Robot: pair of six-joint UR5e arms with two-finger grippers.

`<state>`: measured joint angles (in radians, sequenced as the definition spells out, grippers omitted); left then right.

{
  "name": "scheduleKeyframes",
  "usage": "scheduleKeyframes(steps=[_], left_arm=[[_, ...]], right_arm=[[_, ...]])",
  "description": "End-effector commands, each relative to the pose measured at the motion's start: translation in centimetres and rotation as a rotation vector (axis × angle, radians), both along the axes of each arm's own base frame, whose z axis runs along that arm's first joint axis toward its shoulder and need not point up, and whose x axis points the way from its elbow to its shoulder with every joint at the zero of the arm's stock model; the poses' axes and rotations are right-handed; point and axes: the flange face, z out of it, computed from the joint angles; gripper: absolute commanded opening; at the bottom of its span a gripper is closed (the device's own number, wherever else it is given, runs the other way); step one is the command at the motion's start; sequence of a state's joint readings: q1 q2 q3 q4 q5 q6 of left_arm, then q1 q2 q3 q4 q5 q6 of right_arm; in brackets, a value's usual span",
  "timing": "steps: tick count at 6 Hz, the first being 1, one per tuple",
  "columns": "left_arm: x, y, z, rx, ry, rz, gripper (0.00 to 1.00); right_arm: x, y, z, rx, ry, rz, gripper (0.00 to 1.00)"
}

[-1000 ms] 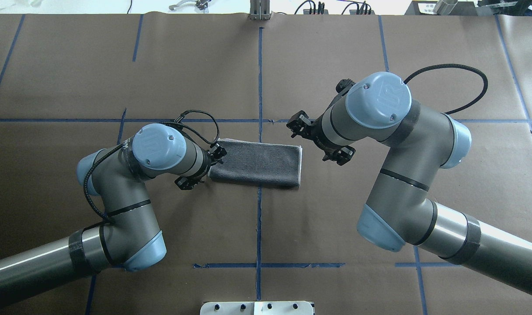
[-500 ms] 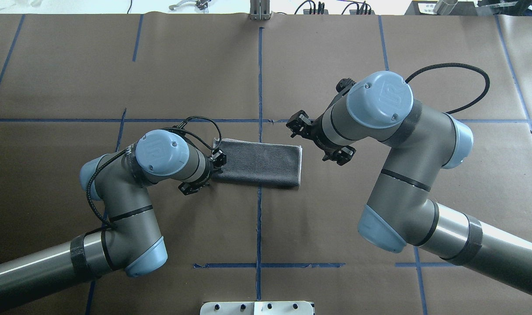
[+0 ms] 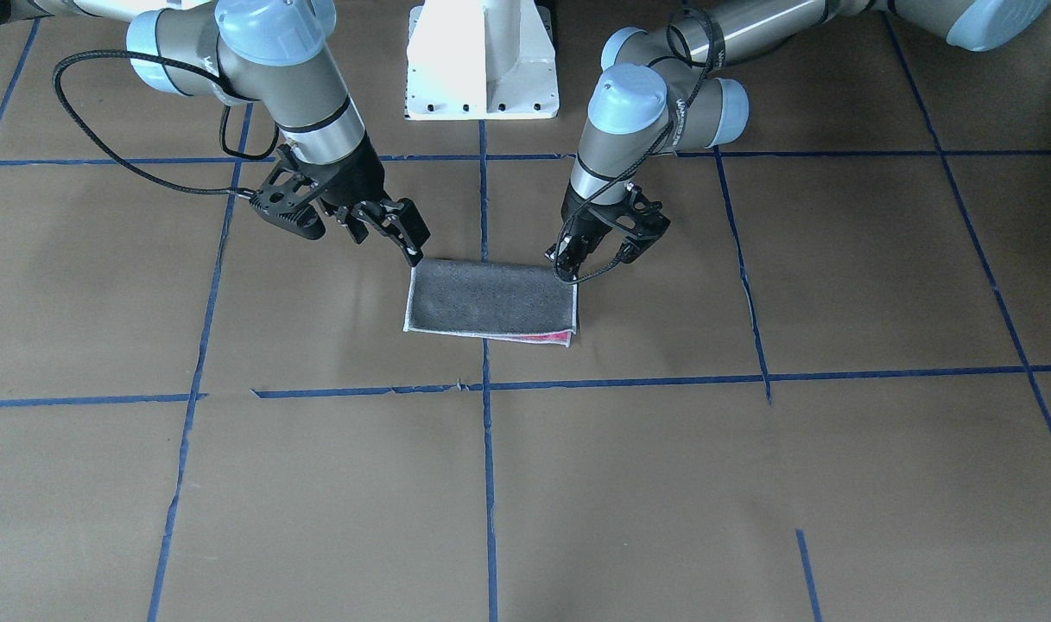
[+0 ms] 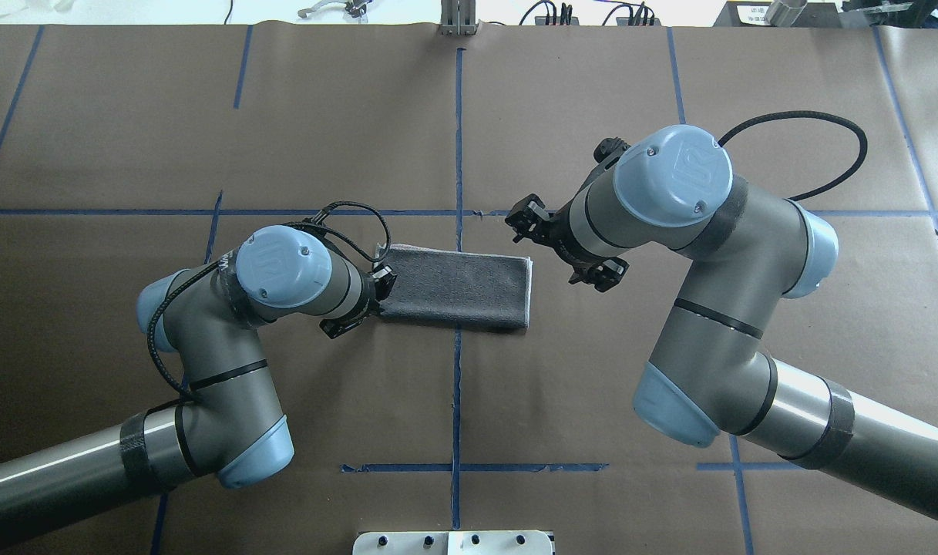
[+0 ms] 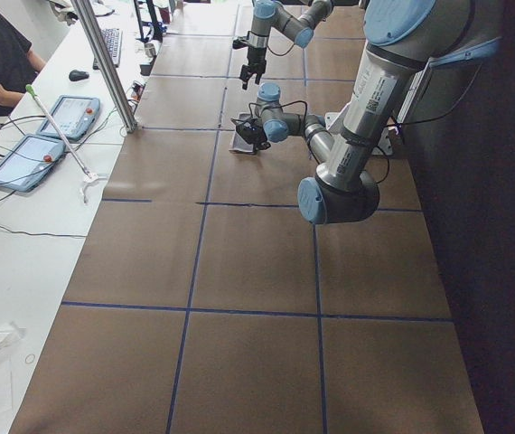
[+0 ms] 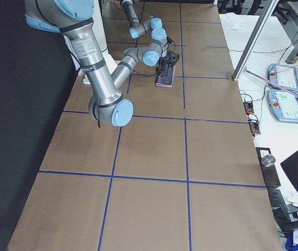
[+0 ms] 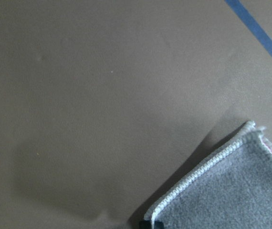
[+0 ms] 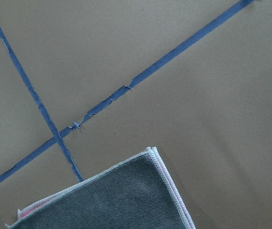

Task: Fold towel twice with both arms
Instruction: 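Fold the strip end over with the left gripper while the right arm withdraws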

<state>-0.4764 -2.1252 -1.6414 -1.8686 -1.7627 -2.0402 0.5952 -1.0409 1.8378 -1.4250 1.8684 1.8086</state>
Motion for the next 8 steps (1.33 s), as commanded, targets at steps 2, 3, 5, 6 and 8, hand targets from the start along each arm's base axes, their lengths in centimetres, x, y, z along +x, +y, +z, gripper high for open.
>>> scheduleKeyframes(steps=[2,3,5,6,8], left_arm=[[-0.4,0.0,-6.4,0.062,-0.017,0.031,0.00],[2.0,-1.2,-8.5,0.096,-0.029,0.037,0.00],[8.4,-3.4,-14.1,0.118,-0.049,0.039,0.00],[9.9,-2.0,-15.8,0.185,-0.053,0.078,0.00],[12.5,0.3,-17.7,0.254,-0.036,0.080,0.00]], right_arm=[[1.9,-0.7,-0.8,0.002,-0.024,0.013,1.00],[6.7,-2.1,0.7,-0.047,-0.048,0.013,1.00],[18.5,-5.3,6.3,-0.038,-0.051,-0.048,1.00],[21.1,-5.5,8.2,-0.017,-0.038,-0.068,1.00],[21.2,-5.6,8.6,-0.021,-0.033,-0.068,1.00]])
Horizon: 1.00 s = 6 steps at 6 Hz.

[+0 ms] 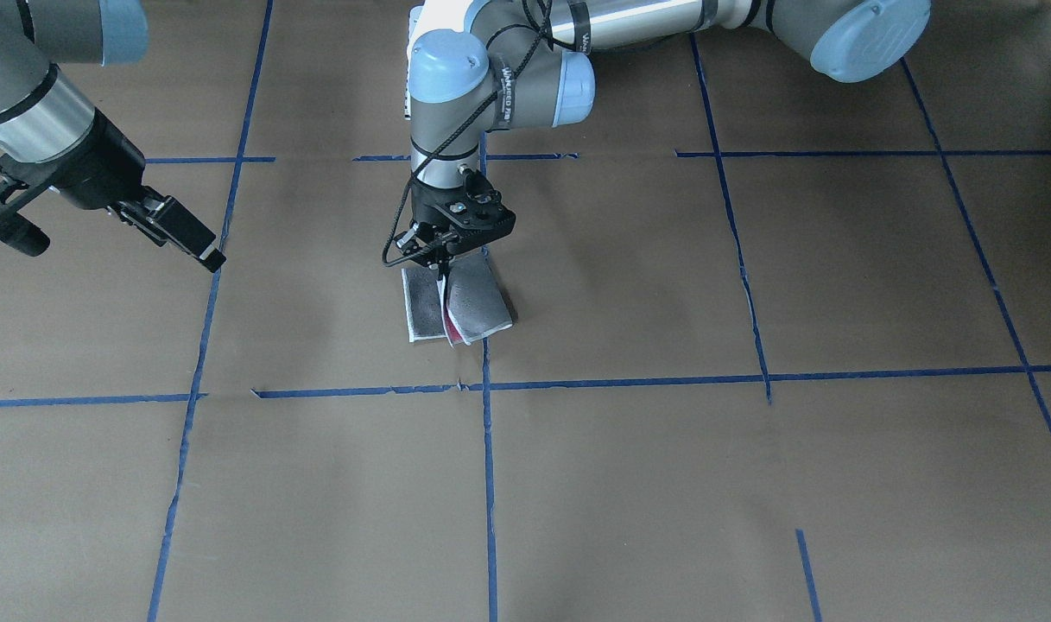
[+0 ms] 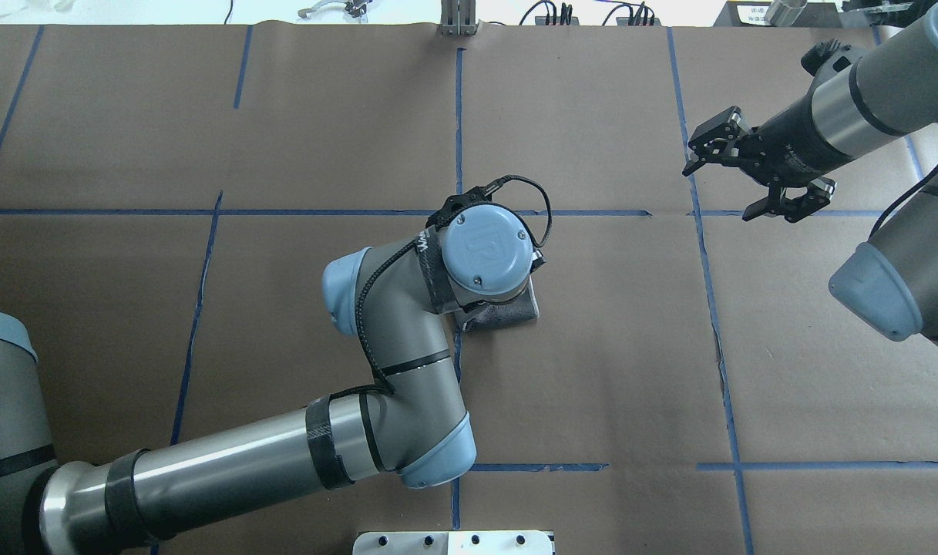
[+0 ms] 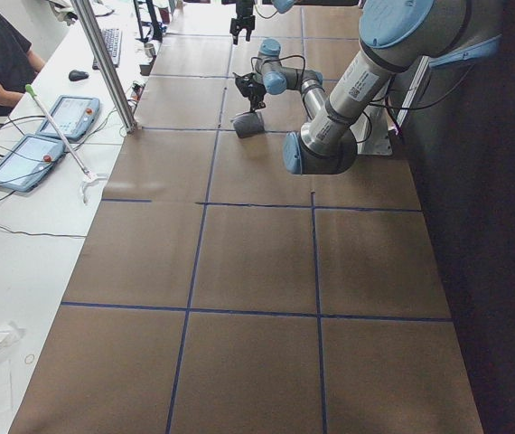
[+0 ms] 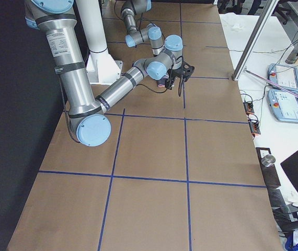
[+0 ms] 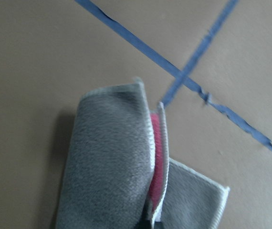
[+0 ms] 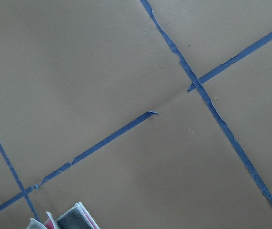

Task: Fold towel twice with both arms
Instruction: 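Fold the strip end over with the left gripper while the right arm withdraws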

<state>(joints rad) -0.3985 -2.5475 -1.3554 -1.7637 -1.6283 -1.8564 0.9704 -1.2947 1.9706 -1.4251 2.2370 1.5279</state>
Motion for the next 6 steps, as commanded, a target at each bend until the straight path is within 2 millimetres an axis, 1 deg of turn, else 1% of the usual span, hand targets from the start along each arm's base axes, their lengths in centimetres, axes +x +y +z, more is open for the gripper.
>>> scheduleKeyframes(steps=[1,2,3,4,5,6], left_arm=[[2.9,0.1,-2.8,0.022,0.000,0.003,0.01],[3.3,-0.1,-3.1,0.019,-0.006,0.003,0.12],[3.3,0.0,-3.3,0.028,-0.004,0.008,0.44],[2.9,0.1,-3.8,0.076,-0.001,0.040,0.92],[1.0,0.5,-5.2,0.129,0.107,0.038,1.00],[-3.1,2.0,-4.0,0.158,0.180,0.036,1.00]], right_arm=[[0.4,0.2,0.6,-0.004,0.004,-0.002,1.00],[0.5,0.2,0.6,0.000,0.004,-0.001,1.00],[0.6,0.4,0.8,-0.002,0.007,0.001,1.00],[0.9,0.9,0.3,0.007,0.000,0.002,1.00],[1.1,1.2,1.0,0.000,0.003,-0.001,1.00],[1.4,1.6,1.2,0.000,0.004,-0.001,1.00]])
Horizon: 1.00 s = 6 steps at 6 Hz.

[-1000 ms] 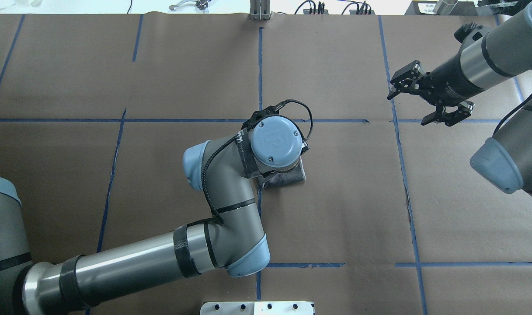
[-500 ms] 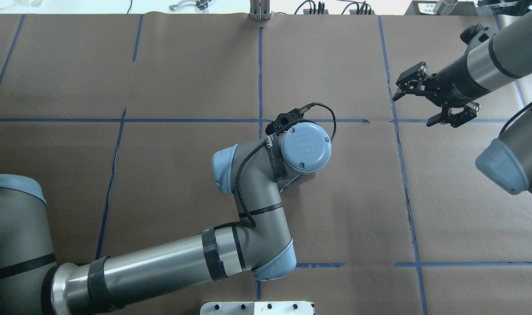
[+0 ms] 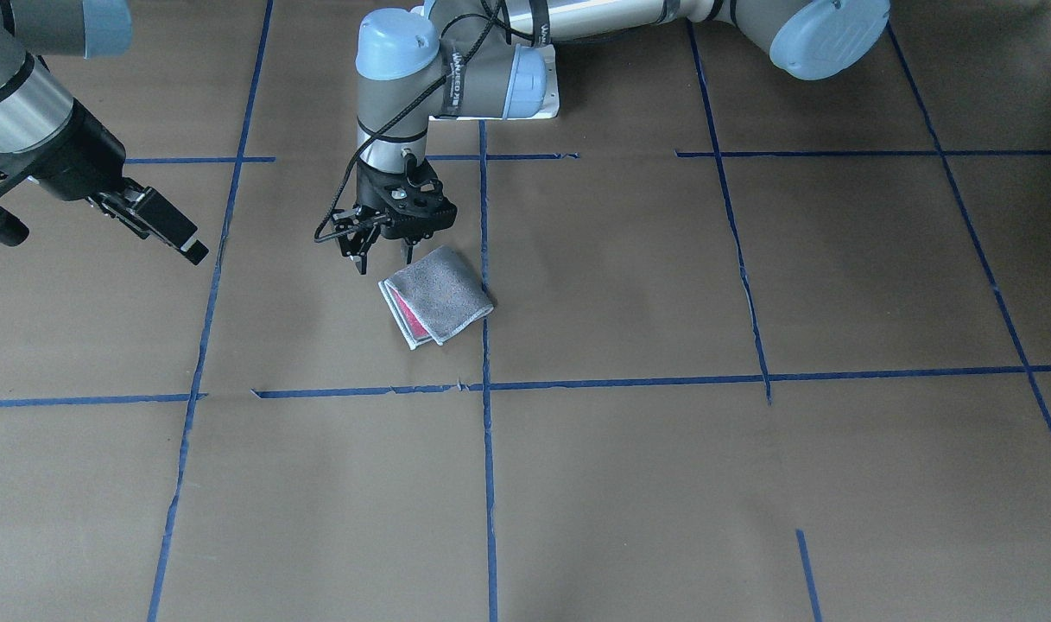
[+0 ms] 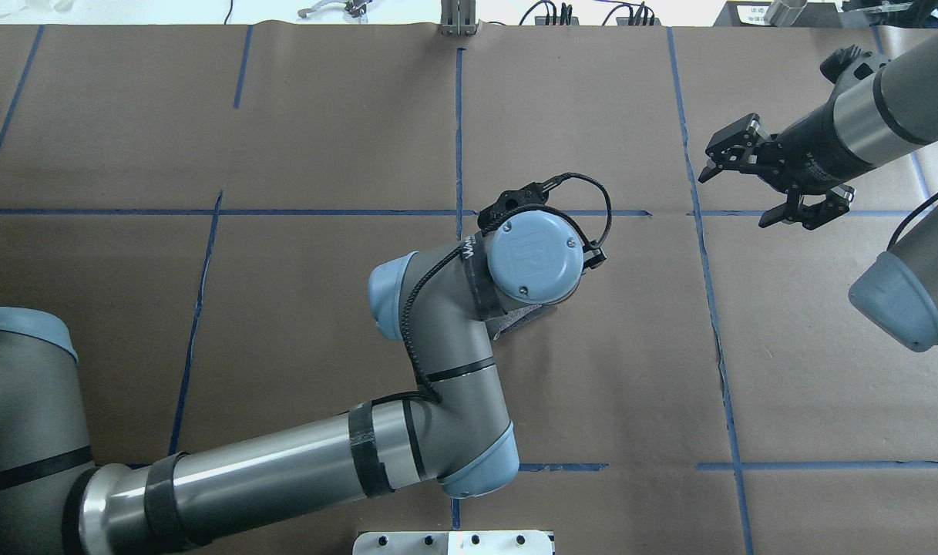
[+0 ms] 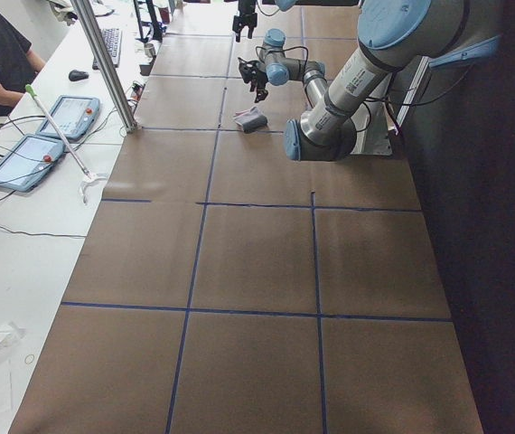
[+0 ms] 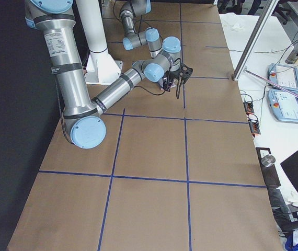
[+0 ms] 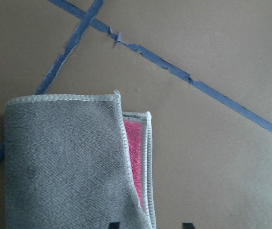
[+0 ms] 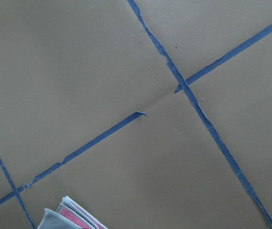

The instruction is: Fold towel twice with both arms

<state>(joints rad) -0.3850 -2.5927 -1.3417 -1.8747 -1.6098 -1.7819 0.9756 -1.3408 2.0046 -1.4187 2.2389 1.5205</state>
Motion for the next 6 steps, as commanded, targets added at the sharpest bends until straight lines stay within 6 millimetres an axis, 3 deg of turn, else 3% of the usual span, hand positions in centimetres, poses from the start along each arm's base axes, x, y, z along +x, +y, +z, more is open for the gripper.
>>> scheduleKeyframes(steps=[1,2,3,4,6], left_arm=[[-6.5,1.1,0.9,0.045,0.099,-0.011,1.00],[-9.3,-0.5,4.4,0.046,0.067,0.006,1.00],[-14.0,-3.4,7.6,0.078,0.024,0.093,1.00],[-18.8,-5.4,12.4,0.133,-0.047,0.171,1.00],[-28.5,-6.7,22.3,0.271,-0.172,0.297,1.00]], right_arm=[[0.3,0.4,0.4,-0.004,0.002,-0.001,1.00],[0.8,0.2,0.9,0.011,0.012,-0.004,1.00],[1.8,-0.1,2.1,0.079,0.043,-0.050,1.00],[3.2,-0.2,3.5,0.124,0.069,-0.076,1.00],[5.9,0.3,8.4,0.229,0.148,-0.191,1.00]])
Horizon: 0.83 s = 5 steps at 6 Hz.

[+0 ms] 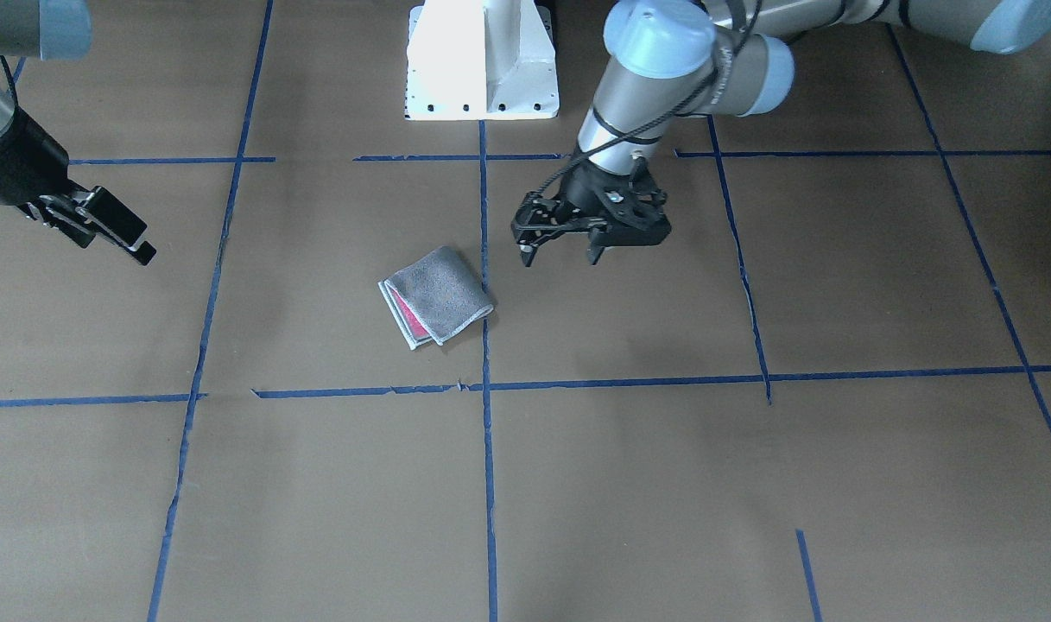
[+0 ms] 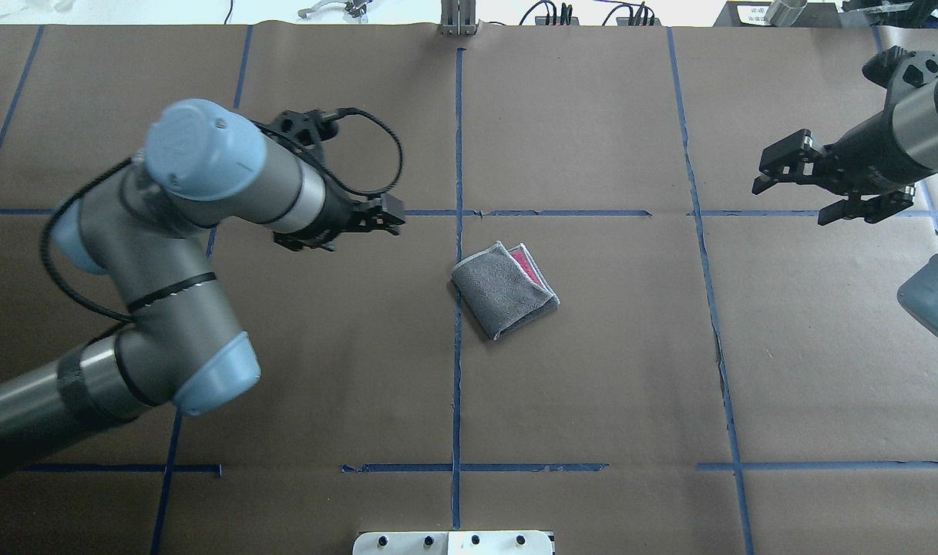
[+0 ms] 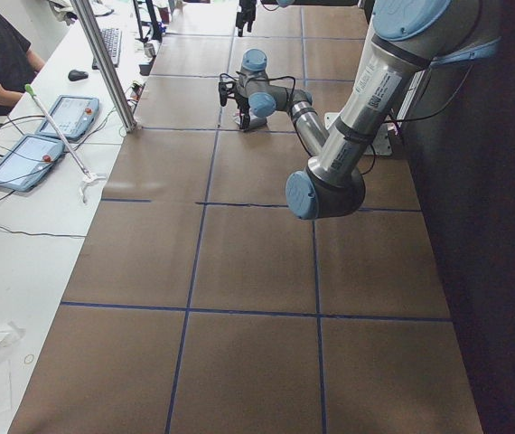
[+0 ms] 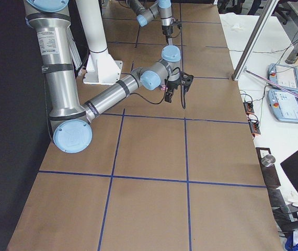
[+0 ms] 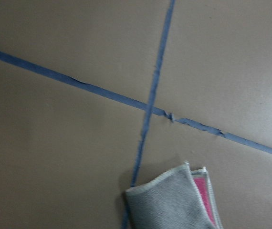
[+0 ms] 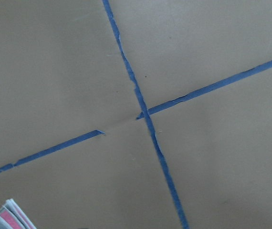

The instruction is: Fold towel twice with both arms

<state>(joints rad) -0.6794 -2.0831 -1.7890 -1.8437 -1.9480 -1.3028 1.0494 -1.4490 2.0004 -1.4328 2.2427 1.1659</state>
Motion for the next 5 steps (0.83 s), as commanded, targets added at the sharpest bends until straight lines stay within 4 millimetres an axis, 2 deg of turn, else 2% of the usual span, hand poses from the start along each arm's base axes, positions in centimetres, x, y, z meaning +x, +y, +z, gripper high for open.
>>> scheduleKeyframes(steps=[1,2,3,4,5], left_arm=[[-10.4,-2.2,10.1,0.166,-0.130,0.166,1.00],[-18.6,-3.9,14.5,0.218,-0.158,0.205,1.00],[-24.8,-4.6,18.9,0.277,-0.190,0.261,1.00],[-31.4,-3.7,22.8,0.303,-0.237,0.310,1.00],[-36.7,-2.7,26.7,0.317,-0.299,0.360,1.00]], right_arm=[[3.2,0.4,4.6,0.100,0.072,-0.148,1.00],[5.6,0.8,7.2,0.147,0.064,-0.245,1.00],[8.1,0.7,10.4,0.219,0.056,-0.345,1.00],[11.7,1.5,13.3,0.225,0.078,-0.344,1.00],[15.6,2.7,16.7,0.258,0.101,-0.362,1.00]])
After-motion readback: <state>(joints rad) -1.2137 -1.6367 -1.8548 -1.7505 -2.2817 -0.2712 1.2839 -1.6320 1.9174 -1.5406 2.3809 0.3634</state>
